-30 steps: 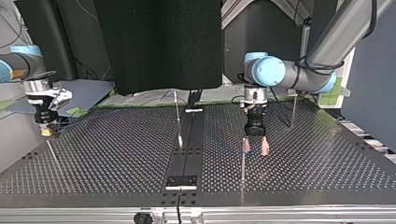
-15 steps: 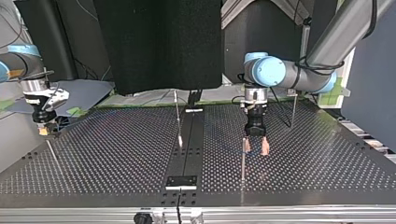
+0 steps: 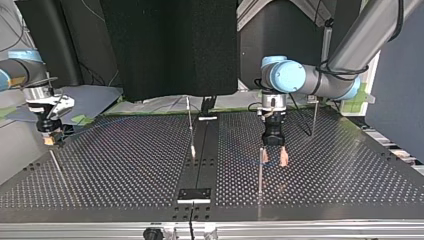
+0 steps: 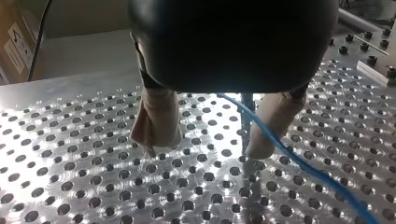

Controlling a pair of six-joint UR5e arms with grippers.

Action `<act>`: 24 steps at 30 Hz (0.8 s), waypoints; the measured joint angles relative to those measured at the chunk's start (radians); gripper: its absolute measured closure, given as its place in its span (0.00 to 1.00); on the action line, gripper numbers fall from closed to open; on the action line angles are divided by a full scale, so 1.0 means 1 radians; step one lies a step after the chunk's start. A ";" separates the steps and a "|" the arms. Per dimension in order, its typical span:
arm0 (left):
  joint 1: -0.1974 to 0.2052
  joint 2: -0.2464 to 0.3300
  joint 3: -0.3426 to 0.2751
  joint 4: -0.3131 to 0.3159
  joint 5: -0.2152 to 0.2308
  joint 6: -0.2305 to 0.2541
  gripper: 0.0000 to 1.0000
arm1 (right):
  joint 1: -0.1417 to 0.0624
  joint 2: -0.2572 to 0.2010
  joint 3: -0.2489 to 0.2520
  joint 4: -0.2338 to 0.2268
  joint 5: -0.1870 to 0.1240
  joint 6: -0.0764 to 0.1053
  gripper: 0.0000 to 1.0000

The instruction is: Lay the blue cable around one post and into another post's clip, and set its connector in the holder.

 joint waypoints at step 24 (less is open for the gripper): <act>0.001 0.000 0.000 -0.002 -0.011 0.016 0.00 | -0.005 0.012 -0.010 -0.054 -0.058 -0.034 0.81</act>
